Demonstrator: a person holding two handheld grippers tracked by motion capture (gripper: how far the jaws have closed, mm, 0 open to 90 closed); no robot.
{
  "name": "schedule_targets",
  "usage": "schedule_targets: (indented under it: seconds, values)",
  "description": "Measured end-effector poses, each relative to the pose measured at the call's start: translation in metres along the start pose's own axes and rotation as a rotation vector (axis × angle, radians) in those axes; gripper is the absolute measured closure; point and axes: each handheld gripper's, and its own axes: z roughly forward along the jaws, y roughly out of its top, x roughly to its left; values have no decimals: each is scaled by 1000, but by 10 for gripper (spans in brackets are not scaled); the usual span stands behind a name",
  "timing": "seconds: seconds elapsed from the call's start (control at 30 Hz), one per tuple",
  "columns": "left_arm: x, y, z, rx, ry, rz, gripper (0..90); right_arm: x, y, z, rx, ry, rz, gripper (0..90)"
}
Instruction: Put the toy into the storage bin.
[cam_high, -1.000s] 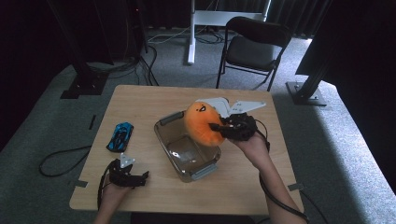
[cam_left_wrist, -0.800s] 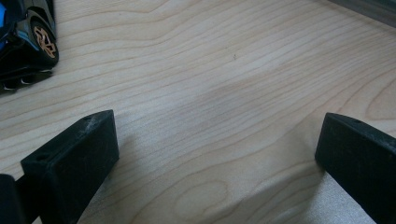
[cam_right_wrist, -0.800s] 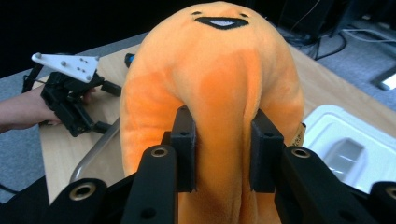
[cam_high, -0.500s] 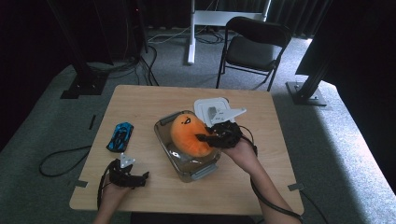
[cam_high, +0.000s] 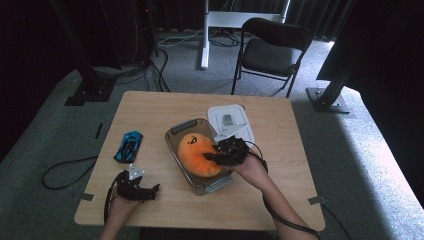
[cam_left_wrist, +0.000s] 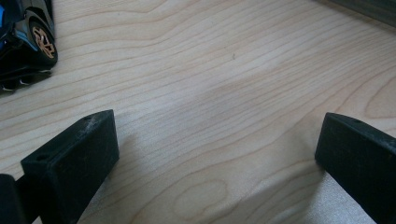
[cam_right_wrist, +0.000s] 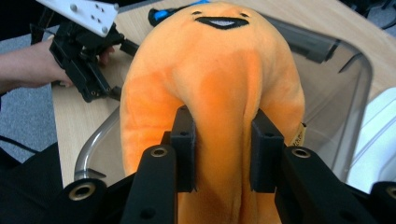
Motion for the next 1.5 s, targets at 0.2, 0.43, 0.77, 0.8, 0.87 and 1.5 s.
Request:
schedule_targets:
  seconds: [0.2,0.43,0.77,0.8,0.87,1.5]
  values:
    - [0,0,0,0,0,1,0,-1,-6,7,19,-1,14,679]
    - [0,0,0,1,-1,2,0,-2,-10,12,45,3,18,672]
    - [0,0,0,-1,-2,5,0,-3,-15,24,89,8,28,657]
    - [0,0,0,-2,-2,5,0,-4,-16,25,92,8,30,657]
    - [0,0,0,-2,-3,6,0,-5,-16,28,103,12,29,652]
    - [0,0,0,-2,-3,6,1,-11,-19,38,129,8,76,362]
